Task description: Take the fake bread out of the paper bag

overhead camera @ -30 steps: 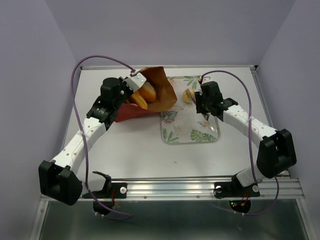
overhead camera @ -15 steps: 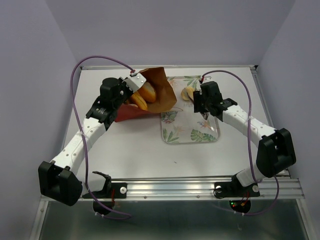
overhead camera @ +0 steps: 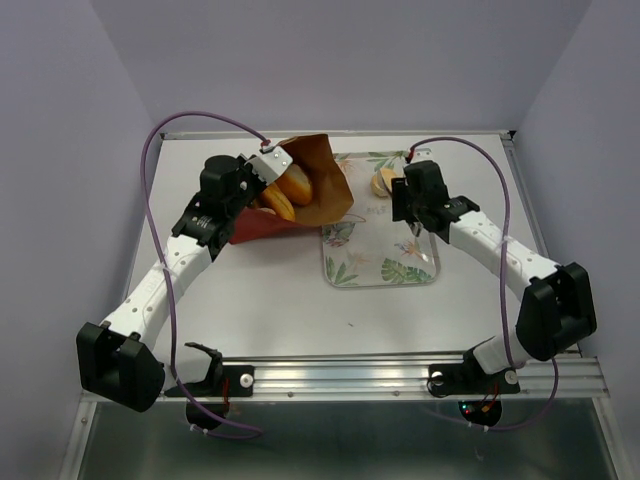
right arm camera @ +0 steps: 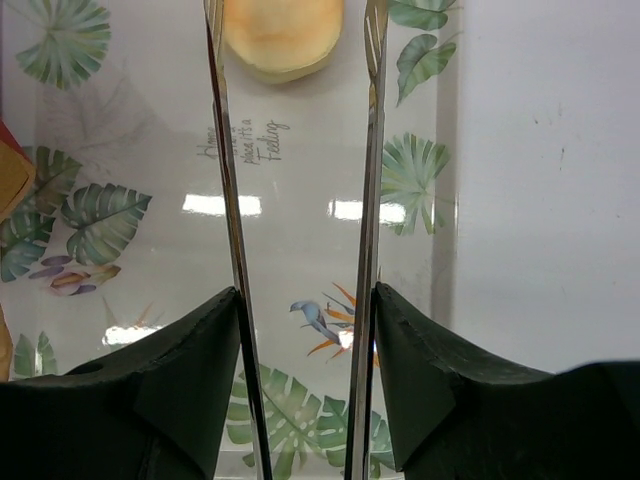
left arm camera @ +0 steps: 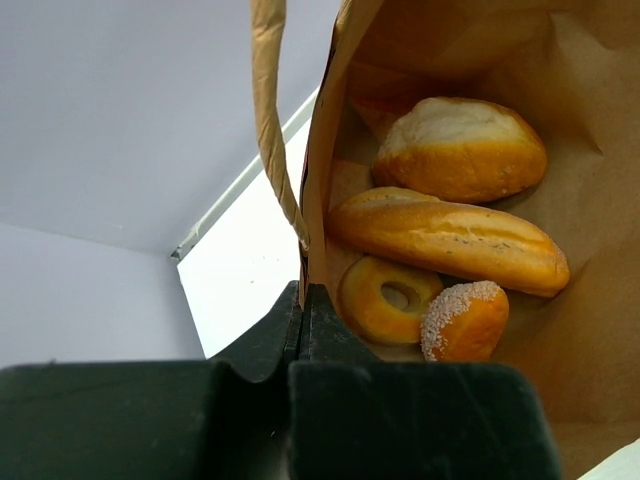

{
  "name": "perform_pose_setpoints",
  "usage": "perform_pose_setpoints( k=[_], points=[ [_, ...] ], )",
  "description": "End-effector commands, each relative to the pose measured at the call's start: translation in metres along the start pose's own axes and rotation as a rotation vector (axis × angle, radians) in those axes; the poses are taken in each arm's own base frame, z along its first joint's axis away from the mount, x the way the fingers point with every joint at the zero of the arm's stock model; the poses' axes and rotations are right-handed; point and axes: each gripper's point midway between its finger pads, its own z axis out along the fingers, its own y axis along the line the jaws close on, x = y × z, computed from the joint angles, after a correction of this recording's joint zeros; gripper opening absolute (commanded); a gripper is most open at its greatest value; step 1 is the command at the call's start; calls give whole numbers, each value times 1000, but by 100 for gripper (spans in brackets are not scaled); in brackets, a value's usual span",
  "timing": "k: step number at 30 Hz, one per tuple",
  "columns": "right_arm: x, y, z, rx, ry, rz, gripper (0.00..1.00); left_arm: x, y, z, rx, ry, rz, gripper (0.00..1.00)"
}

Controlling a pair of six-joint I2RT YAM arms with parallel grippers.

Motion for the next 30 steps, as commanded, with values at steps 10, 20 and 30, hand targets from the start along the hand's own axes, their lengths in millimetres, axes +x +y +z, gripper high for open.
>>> perform_pose_setpoints(
  k=[10,20,30],
  points=[
    [-89,20,-90,-244,-243,-127,58,-22,-5,-26,42,-113,-43,0],
    [-65,98,-152,-640,-258,-331,57,-7,-26,-36,104,-92,-124,0],
    [-38,119,-170,-766,-205,-366,56,-12,-18,-27,73,-82,-162,0]
  ],
)
